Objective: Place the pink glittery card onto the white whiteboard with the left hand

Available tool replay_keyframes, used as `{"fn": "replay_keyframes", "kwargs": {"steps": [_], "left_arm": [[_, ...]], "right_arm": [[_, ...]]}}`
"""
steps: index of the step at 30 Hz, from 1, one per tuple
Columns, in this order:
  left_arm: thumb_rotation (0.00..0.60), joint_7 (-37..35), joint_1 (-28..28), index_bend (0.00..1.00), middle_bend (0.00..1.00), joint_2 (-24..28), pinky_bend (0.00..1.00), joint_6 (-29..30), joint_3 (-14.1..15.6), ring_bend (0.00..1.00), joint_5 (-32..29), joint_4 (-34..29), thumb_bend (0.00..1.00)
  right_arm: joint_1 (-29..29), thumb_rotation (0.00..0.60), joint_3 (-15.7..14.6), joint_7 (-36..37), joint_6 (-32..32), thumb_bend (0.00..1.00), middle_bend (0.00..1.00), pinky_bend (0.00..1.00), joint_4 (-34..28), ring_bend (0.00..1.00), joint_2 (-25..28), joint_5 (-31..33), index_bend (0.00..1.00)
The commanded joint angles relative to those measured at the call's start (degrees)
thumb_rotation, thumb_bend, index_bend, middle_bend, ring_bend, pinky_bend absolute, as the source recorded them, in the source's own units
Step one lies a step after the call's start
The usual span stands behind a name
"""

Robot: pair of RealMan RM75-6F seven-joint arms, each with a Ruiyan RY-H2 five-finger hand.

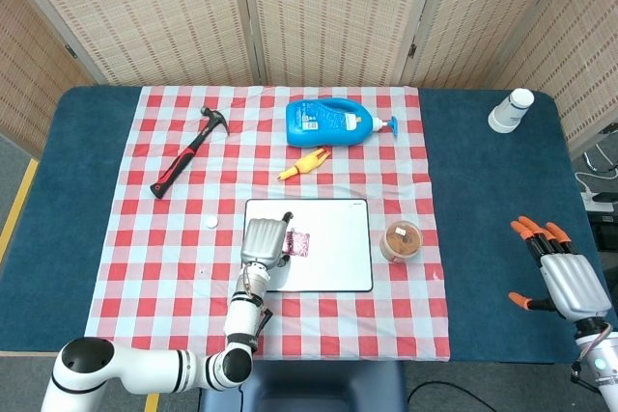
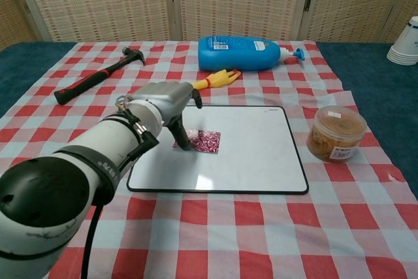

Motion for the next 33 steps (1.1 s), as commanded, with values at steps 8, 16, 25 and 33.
{"fn": "replay_keyframes", "kwargs": {"steps": [8, 16, 25, 33], "left_arm": [[0.6, -1.9, 3.5, 0.3, 0.98, 6.3, 1.0, 0.4, 0.4, 1.0, 0.2, -1.0, 0.24], [0.6, -3.2, 5.9, 0.37, 0.99, 11.5, 1.0, -4.0, 1.1, 1.0, -3.1, 1.4, 0.31], [0.6, -5.8, 6.4, 0.36, 0.99, 11.9, 1.0, -7.3, 2.5, 1.0, -3.0, 4.3, 0.31], [0.6, -4.9, 5.8, 0.37, 0.99, 11.7, 1.0, -7.5, 2.7, 1.0, -4.2, 6.3, 0.31]], "right_arm": [[0.2, 0.6, 0.2, -0.5, -0.4, 0.04, 0.0, 0.0, 0.1, 0.0, -0.3, 0.7, 0.0], [0.6, 0.6, 0.1, -2.4, -1.4, 0.04, 0.0, 0.0, -0.1, 0.0, -0.8, 1.3, 0.0], [0.7, 0.6, 0.2, -3.7, -1.4, 0.04, 0.0, 0.0, -0.4, 0.0, -1.2, 1.8, 0.0], [0.6, 0.6, 0.3, -3.3, -1.3, 0.04, 0.0, 0.0, -0.3, 0.0, -1.0, 1.9, 0.0]]}}
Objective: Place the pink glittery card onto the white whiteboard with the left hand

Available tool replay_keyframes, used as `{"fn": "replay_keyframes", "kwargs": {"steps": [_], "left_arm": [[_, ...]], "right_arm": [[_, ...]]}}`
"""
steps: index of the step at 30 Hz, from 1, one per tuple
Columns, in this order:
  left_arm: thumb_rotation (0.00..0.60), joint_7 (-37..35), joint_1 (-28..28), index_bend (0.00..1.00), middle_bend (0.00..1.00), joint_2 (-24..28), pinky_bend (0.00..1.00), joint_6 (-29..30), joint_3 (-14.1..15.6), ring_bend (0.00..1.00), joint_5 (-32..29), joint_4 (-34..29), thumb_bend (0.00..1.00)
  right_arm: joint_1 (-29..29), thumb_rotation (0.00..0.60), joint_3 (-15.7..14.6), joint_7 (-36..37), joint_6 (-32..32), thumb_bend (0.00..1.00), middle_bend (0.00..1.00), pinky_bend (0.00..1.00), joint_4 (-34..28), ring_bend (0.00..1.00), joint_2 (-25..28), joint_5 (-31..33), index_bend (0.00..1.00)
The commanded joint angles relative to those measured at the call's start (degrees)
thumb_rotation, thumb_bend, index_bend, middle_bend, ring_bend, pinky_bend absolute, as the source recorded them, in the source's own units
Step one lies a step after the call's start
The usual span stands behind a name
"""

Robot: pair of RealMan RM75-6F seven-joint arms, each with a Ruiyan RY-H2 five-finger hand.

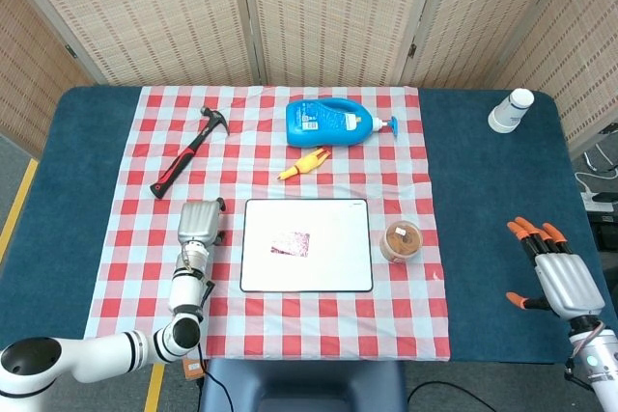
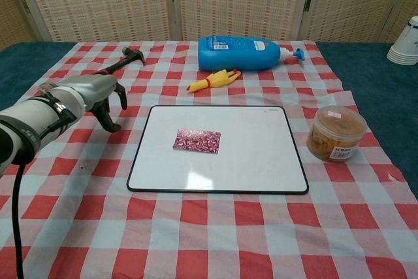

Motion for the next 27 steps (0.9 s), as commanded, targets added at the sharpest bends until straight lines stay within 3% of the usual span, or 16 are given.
{"fn": "replay_keyframes", "kwargs": {"steps": [1, 27], "left_arm": [[0.6, 0.4, -0.2, 0.37, 0.99, -0.1, 1.0, -0.1, 0.4, 1.0, -0.1, 0.9, 0.31], [0.6, -1.0, 0.2, 0.41, 1.0, -0.3, 1.0, -2.1, 0.9, 1.0, -0.3, 5.2, 0.31]], "right_arm": [[0.0, 0.6, 0.0, 0.1, 0.0, 0.04, 0.0, 0.0, 0.0, 0.0, 0.0, 0.0, 0.0], [0.1, 0.6, 0.0, -0.2, 0.4, 0.04, 0.0, 0.0, 0.7, 0.0, -0.7, -0.5, 0.0]]}}
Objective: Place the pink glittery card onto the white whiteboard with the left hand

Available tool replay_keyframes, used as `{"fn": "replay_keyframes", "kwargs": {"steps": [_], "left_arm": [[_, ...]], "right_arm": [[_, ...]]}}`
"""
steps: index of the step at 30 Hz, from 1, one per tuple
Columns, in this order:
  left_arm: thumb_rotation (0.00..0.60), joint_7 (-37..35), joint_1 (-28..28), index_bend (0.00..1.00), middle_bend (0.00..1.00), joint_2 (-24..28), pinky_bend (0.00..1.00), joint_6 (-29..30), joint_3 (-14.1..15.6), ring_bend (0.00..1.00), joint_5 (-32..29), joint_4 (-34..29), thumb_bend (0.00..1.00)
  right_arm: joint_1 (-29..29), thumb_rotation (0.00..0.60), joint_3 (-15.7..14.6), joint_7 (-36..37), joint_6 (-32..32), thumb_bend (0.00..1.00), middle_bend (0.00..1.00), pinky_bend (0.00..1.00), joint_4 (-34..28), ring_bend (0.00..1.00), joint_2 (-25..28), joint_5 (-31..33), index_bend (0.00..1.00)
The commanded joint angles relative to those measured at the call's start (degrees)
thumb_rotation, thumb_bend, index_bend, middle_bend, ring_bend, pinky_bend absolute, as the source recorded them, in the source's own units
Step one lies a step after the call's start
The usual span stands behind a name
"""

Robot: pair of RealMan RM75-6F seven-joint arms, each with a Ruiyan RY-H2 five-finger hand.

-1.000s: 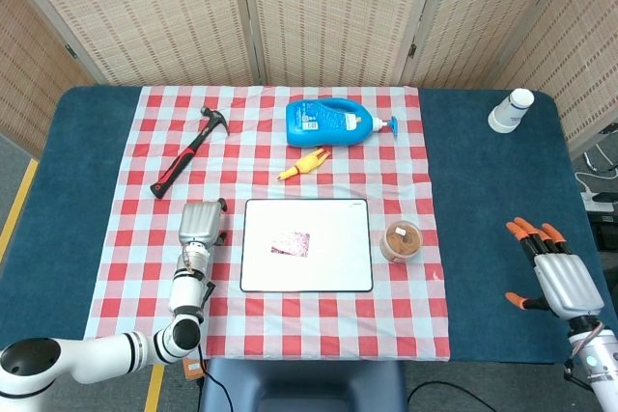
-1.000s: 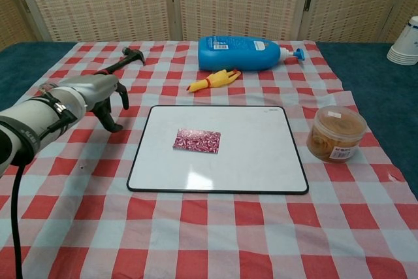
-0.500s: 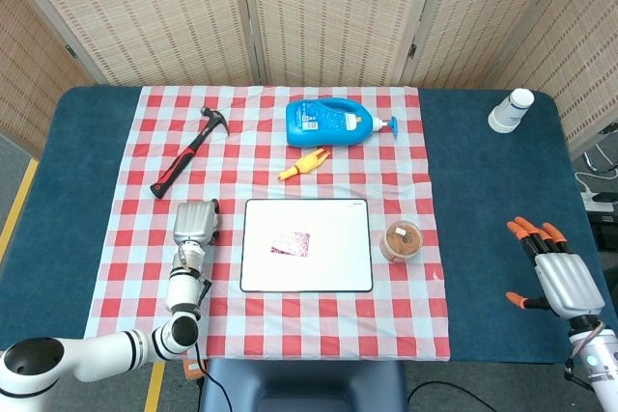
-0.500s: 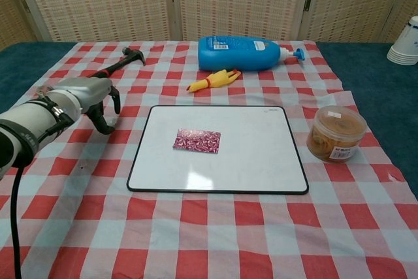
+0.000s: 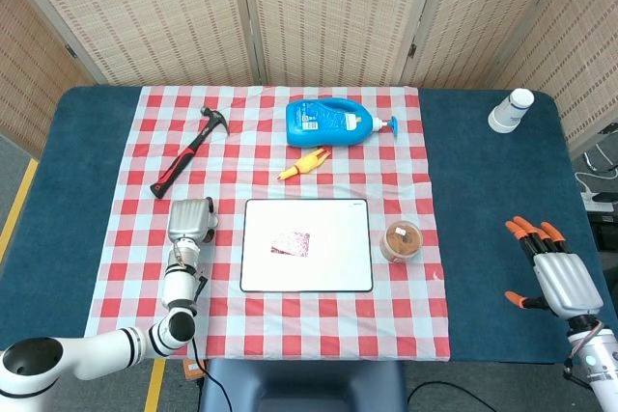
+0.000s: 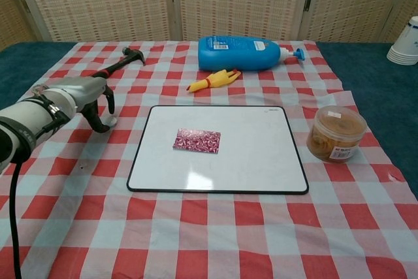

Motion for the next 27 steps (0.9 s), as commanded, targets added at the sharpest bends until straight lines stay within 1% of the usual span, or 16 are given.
{"fn": "replay_keyframes", "kwargs": {"steps": [1, 13, 27], "left_arm": [[0.6, -0.2, 0.0, 0.41, 1.0, 0.0, 1.0, -0.1, 0.0, 1.0, 0.2, 0.1, 0.31], [0.6, 0.0, 0.1, 0.43, 1.0, -0.3, 1.0, -1.0, 0.3, 1.0, -0.5, 1.1, 0.31], [0.6, 0.2, -0.1, 0.5, 1.0, 0.5, 1.0, -0.4, -0.4, 1.0, -0.7, 0.0, 0.32]], "right_arm": [[0.0, 0.6, 0.0, -0.1, -0.1, 0.04, 0.0, 0.0, -0.1, 0.0, 0.0, 0.1, 0.0], [0.0, 0.6, 0.1, -0.3, -0.1, 0.04, 0.0, 0.0, -0.2, 0.0, 0.1, 0.5, 0.0], [0.1, 0.6, 0.1, -0.4, -0.5, 0.04, 0.0, 0.0, -0.2, 0.0, 0.1, 0.8, 0.0]]}}
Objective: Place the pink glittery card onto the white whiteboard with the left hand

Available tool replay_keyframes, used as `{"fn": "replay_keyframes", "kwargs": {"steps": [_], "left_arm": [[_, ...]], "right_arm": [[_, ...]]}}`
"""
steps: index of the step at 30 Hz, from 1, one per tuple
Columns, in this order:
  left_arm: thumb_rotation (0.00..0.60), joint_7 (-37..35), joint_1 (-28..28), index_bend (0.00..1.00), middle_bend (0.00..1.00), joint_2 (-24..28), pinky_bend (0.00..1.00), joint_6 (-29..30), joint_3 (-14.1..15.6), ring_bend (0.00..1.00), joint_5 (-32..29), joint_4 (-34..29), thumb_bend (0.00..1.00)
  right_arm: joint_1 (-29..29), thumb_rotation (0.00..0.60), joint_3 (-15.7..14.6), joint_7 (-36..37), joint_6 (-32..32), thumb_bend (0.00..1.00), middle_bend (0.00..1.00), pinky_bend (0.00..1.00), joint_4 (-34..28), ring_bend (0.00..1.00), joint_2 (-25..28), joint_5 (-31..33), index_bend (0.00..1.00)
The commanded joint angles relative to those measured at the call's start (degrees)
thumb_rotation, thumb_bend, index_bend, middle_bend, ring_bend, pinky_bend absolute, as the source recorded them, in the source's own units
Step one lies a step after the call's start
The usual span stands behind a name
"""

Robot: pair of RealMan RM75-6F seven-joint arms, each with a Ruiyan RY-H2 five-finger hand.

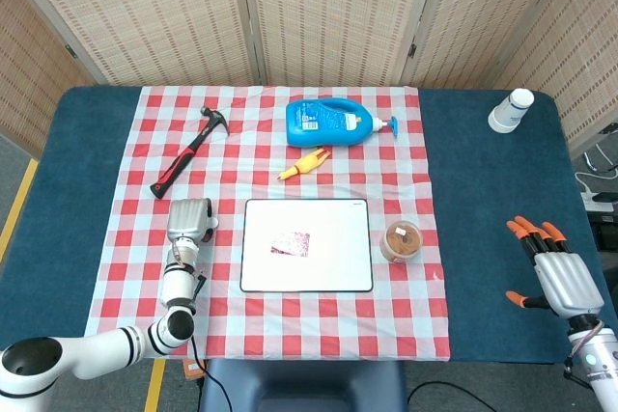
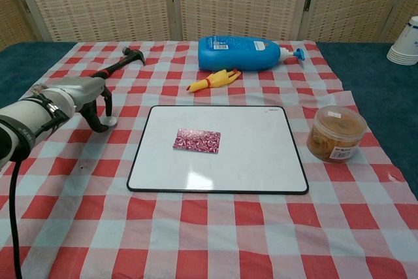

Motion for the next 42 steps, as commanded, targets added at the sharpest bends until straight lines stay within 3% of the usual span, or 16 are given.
{"fn": "replay_keyframes", "kwargs": {"steps": [1, 13, 25, 42], "left_arm": [[0.6, 0.1, -0.1, 0.51, 1.0, 0.2, 1.0, 0.3, -0.1, 1.0, -0.1, -0.3, 0.32], [0.6, 0.4, -0.9, 0.54, 1.0, 1.9, 1.0, 2.4, -1.4, 1.0, 0.5, -6.4, 0.34], [0.6, 5.7, -6.7, 0.55, 1.0, -4.3, 1.0, 8.6, -3.3, 1.0, 0.9, -12.7, 0.34], [0.6, 8.3, -9.7, 0.53, 1.0, -12.1, 1.0, 8.7, -2.6, 1.0, -0.3, -7.6, 0.33]], "right_arm": [[0.0, 0.6, 0.0, 0.0, 0.0, 0.04, 0.0, 0.0, 0.0, 0.0, 0.0, 0.0, 0.0], [0.3, 0.6, 0.1, 0.0, -0.8, 0.04, 0.0, 0.0, 0.1, 0.0, 0.0, 0.4, 0.0], [-0.1, 0.6, 0.0, 1.3, 0.2, 0.04, 0.0, 0.0, 0.0, 0.0, 0.6, -0.2, 0.0], [-0.2, 0.6, -0.2, 3.5, 0.6, 0.04, 0.0, 0.0, 0.3, 0.0, 1.2, -1.4, 0.0]]}}
